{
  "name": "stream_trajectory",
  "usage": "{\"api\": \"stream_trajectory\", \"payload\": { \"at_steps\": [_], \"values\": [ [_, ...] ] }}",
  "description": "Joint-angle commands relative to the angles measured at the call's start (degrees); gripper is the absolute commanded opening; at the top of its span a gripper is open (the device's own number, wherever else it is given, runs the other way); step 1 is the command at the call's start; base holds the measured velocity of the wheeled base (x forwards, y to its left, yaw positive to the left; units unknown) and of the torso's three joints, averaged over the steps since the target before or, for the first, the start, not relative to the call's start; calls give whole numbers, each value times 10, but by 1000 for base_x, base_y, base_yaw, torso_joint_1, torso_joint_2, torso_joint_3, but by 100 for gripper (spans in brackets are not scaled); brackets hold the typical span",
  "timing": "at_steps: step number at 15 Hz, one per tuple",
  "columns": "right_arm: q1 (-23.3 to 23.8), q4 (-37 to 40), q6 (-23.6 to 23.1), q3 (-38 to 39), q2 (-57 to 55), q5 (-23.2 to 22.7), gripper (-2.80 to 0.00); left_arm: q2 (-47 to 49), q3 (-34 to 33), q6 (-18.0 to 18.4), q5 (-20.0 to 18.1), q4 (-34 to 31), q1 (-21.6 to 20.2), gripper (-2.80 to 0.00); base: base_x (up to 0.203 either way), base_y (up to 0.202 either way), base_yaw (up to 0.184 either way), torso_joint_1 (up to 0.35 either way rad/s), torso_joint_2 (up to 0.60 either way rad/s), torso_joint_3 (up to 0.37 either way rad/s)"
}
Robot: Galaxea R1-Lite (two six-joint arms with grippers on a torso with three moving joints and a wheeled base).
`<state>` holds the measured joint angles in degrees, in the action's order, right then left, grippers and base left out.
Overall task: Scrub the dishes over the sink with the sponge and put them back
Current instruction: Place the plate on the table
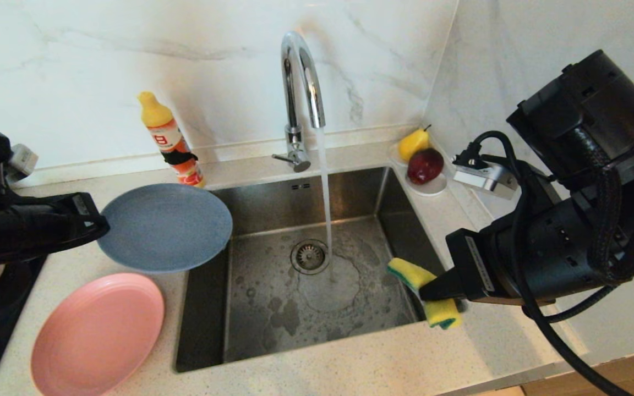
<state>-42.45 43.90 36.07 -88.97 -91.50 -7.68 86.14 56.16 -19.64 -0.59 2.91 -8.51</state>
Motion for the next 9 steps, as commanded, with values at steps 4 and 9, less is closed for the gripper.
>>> {"api": "stream_trajectory", "payload": {
  "at_steps": [4, 9],
  "values": [
    [3, 2, 1, 0, -3, -1, -280, 16, 34, -24, -53, -35, -113, -280, 0, 0, 0, 0, 0, 0],
    [3, 2, 1, -1, -5, -1, -280, 55, 45, -22, -103, -27, -211, -280, 0, 0, 0, 0, 0, 0]
  ]
}}
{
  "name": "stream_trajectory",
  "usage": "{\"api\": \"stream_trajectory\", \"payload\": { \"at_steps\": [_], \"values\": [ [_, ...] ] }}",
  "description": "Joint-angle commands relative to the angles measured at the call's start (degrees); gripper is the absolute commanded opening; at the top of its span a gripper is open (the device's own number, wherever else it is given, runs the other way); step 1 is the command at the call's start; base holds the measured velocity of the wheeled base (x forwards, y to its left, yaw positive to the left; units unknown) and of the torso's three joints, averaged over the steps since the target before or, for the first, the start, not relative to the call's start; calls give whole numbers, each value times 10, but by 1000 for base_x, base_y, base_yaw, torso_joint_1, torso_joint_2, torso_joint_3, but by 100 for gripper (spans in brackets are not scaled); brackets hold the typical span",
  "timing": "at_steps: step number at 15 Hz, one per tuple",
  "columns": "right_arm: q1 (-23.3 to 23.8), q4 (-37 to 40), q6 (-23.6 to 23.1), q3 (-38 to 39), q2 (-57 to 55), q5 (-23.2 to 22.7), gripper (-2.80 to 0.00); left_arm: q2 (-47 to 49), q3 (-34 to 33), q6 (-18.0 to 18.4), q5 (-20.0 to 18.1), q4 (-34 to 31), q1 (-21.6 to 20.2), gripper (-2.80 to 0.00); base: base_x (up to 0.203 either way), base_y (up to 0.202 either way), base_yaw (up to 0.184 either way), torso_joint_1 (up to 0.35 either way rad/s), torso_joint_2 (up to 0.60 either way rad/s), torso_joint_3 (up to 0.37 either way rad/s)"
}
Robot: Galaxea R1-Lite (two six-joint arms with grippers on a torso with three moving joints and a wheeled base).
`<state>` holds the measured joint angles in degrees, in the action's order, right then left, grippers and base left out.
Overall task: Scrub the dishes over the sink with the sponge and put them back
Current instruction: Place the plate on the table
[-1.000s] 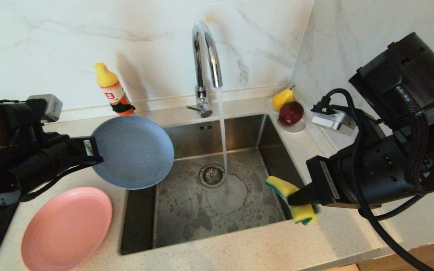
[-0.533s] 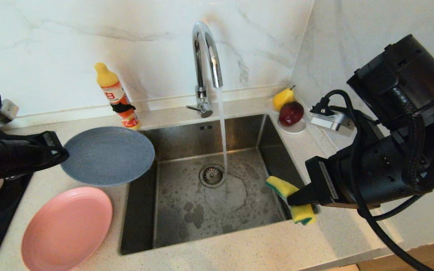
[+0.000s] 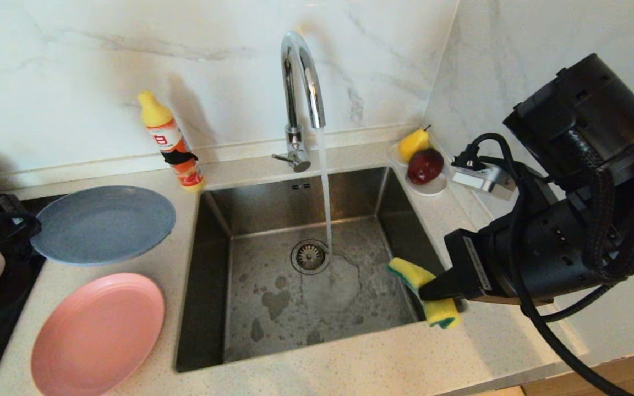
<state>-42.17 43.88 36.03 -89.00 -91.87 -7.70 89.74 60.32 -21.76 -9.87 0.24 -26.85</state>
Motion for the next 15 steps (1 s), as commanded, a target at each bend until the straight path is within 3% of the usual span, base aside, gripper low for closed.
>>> {"api": "stream_trajectory", "payload": {
  "at_steps": [1, 5, 11, 15],
  "values": [
    [0, 2, 2, 1, -2, -1, -280, 29, 9, -1, -20, 0, -44, -280, 0, 0, 0, 0, 0, 0],
    [0, 2, 2, 6, -1, -1, -280, 77, 33, 0, -35, 2, -90, -280, 0, 0, 0, 0, 0, 0],
    [0, 2, 0, 7, -1, -2, -280, 161, 58, 0, -87, 31, -114, -280, 0, 0, 0, 0, 0, 0],
    [0, 2, -1, 8, 3, -2, -280, 196, 79, -31, -123, 55, -125, -280, 0, 0, 0, 0, 0, 0]
  ]
}}
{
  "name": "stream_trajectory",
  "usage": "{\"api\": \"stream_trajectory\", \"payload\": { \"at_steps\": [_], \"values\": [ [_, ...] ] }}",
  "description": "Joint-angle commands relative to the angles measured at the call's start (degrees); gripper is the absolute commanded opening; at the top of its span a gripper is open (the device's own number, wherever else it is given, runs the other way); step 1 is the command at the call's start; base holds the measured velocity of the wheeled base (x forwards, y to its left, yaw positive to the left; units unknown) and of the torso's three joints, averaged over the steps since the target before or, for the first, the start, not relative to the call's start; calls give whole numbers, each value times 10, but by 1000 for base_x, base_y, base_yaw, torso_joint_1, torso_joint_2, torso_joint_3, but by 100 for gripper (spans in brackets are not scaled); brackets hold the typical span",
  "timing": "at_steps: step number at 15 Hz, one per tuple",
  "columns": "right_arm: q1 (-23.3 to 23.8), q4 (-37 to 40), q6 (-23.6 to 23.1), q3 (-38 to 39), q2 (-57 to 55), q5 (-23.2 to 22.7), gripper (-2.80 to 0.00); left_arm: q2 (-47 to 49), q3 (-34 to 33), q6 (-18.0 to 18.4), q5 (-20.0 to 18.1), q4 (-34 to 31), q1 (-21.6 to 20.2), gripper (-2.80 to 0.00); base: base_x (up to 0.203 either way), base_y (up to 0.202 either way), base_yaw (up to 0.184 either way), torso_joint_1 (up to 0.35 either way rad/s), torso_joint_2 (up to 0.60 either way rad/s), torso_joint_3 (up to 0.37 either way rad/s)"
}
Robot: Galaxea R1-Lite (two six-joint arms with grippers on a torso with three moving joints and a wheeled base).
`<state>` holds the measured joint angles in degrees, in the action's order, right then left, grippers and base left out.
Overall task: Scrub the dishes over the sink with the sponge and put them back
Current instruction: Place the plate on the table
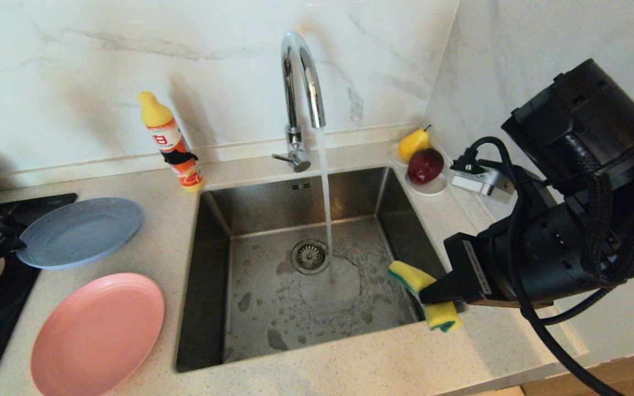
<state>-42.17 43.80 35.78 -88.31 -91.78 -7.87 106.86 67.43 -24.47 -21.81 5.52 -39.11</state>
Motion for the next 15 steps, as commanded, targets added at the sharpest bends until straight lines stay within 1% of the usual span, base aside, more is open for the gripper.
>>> {"api": "stream_trajectory", "payload": {
  "at_steps": [1, 2, 3, 12, 15],
  "values": [
    [0, 3, 2, 2, 2, -1, -280, 34, 14, -5, -17, 5, -4, -280, 0, 0, 0, 0, 0, 0],
    [0, 2, 2, 2, 0, -6, -280, 42, 20, -5, -28, 6, -7, -280, 0, 0, 0, 0, 0, 0],
    [0, 3, 2, 1, 0, -7, -280, 47, 28, -5, -30, 6, -8, -280, 0, 0, 0, 0, 0, 0],
    [0, 3, 2, 1, 2, -7, -280, 86, 83, 1, -29, 6, -7, -280, 0, 0, 0, 0, 0, 0],
    [0, 3, 2, 1, 3, -7, -280, 92, 89, 3, -29, 6, -7, -280, 0, 0, 0, 0, 0, 0]
  ]
}}
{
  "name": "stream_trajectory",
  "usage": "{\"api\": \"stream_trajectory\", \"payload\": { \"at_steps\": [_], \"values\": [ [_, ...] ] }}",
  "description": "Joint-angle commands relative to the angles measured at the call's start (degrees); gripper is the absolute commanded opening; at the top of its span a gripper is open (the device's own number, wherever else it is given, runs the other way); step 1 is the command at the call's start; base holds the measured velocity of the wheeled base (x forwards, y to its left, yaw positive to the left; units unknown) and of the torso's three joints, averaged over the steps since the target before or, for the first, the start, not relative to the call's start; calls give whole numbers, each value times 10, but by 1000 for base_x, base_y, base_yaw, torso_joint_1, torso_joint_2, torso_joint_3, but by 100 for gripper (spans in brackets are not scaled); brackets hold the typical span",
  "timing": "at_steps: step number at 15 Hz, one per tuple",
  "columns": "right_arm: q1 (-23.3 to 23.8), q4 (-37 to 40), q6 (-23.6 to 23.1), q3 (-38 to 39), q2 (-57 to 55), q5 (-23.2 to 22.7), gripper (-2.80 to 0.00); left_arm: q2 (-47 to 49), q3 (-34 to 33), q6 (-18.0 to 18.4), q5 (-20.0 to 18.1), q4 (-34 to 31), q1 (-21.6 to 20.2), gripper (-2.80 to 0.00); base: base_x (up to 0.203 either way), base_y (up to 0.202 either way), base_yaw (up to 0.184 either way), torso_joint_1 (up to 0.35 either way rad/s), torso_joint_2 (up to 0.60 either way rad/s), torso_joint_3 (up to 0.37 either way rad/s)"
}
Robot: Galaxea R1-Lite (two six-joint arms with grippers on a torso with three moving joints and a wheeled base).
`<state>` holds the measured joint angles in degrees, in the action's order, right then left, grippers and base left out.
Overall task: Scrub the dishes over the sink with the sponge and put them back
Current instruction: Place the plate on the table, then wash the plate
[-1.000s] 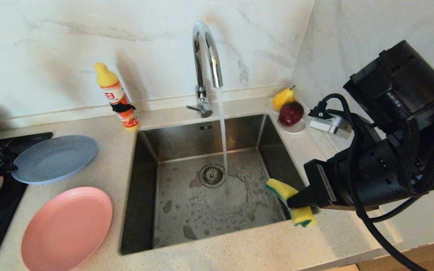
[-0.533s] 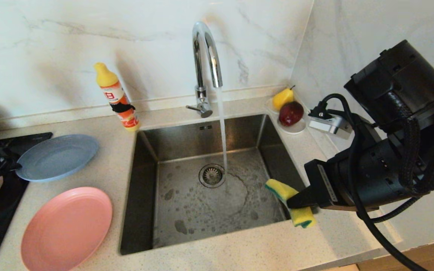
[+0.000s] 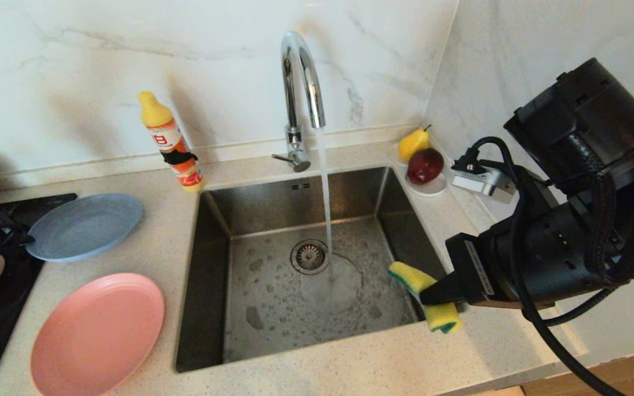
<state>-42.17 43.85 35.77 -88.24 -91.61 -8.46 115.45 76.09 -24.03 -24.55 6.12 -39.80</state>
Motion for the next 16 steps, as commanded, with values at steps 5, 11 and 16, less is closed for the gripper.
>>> {"api": "stream_trajectory", "payload": {
  "at_steps": [5, 11, 16],
  "values": [
    [0, 3, 2, 0, 3, -1, -280, -10, 3, -7, -3, -1, 0, 0, 0, 0, 0, 0, 0, 0],
    [1, 3, 2, 0, 10, 0, -280, -132, -17, -1, -2, -52, 0, 0, 0, 0, 0, 0, 0, 0],
    [14, 3, 1, 1, 13, -1, -280, -239, -62, 128, -1, -240, 0, -280, 0, 0, 0, 0, 0, 0]
  ]
}}
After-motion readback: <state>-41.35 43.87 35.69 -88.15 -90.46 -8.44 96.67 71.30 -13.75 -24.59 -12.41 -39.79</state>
